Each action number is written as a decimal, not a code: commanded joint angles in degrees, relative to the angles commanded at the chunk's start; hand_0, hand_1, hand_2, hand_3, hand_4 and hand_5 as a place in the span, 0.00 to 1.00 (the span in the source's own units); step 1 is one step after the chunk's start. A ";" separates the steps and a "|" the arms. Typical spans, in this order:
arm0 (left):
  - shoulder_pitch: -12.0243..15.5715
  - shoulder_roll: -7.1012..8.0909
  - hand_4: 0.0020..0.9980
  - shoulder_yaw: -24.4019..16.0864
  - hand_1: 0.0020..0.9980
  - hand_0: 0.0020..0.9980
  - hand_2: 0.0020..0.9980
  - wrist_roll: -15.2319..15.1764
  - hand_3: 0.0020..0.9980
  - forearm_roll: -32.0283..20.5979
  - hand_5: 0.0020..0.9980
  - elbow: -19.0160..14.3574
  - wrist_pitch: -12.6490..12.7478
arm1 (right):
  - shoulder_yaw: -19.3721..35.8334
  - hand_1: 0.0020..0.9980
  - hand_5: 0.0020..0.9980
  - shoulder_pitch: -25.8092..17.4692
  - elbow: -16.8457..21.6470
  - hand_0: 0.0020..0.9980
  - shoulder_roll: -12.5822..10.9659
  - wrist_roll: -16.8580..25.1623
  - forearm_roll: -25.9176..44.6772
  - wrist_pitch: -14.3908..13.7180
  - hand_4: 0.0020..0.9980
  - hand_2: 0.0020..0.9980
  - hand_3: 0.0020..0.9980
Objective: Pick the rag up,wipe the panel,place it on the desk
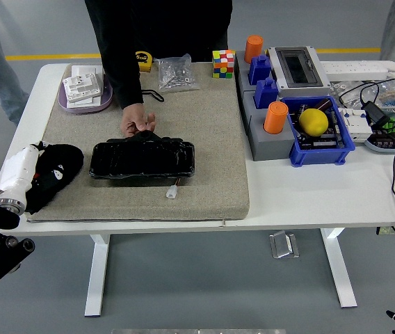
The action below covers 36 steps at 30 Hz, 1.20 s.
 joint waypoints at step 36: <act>-0.73 -0.47 0.25 -5.00 0.18 0.24 0.51 12.76 0.47 15.53 0.00 -14.12 0.00 | -0.46 0.59 0.56 -0.15 -0.27 0.77 0.15 0.34 -0.17 -0.14 1.00 0.71 0.63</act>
